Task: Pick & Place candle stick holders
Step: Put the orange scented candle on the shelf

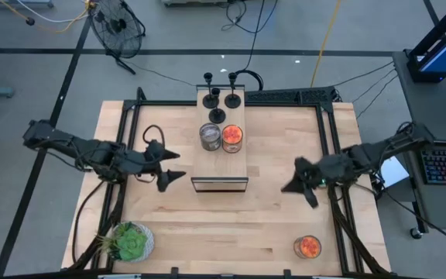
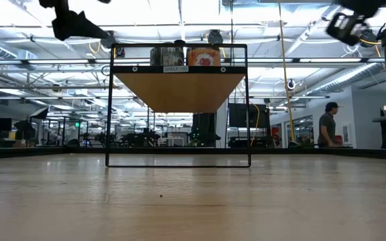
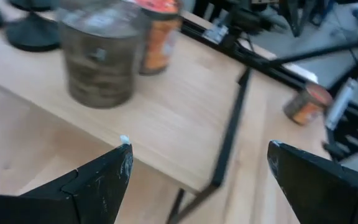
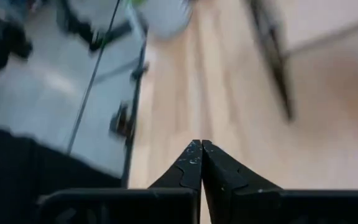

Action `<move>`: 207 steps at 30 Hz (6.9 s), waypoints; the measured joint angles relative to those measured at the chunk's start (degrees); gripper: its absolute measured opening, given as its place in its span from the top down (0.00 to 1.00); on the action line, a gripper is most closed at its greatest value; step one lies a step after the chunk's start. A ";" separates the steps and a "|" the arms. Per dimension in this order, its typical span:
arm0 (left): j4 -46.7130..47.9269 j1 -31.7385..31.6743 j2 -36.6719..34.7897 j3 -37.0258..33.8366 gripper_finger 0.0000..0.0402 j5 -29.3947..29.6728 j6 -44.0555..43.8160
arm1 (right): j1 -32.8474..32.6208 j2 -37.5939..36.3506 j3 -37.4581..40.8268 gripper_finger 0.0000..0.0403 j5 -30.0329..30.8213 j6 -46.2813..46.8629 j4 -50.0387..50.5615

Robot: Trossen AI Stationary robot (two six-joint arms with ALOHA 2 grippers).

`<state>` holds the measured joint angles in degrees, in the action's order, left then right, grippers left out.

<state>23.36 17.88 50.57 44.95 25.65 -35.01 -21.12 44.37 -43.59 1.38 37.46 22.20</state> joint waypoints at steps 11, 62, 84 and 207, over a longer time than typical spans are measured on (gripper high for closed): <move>0.24 3.57 0.00 0.00 0.06 -8.82 -2.98 | -20.11 10.34 -10.23 1.00 -0.03 8.47 22.54; -32.20 10.13 -23.04 -32.79 0.06 -9.30 17.75 | -31.09 24.46 -9.81 0.43 -10.62 53.44 22.06; -31.96 10.13 -22.99 -32.79 0.06 -9.29 16.92 | -31.09 24.42 -1.44 0.51 -10.61 60.91 11.91; -31.76 10.11 -22.97 -32.81 0.06 -9.04 18.41 | -31.09 24.40 3.52 0.99 -11.23 68.10 7.91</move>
<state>-8.40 27.99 27.59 12.14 16.61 -16.60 -52.21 68.77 -40.07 -9.84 105.56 30.11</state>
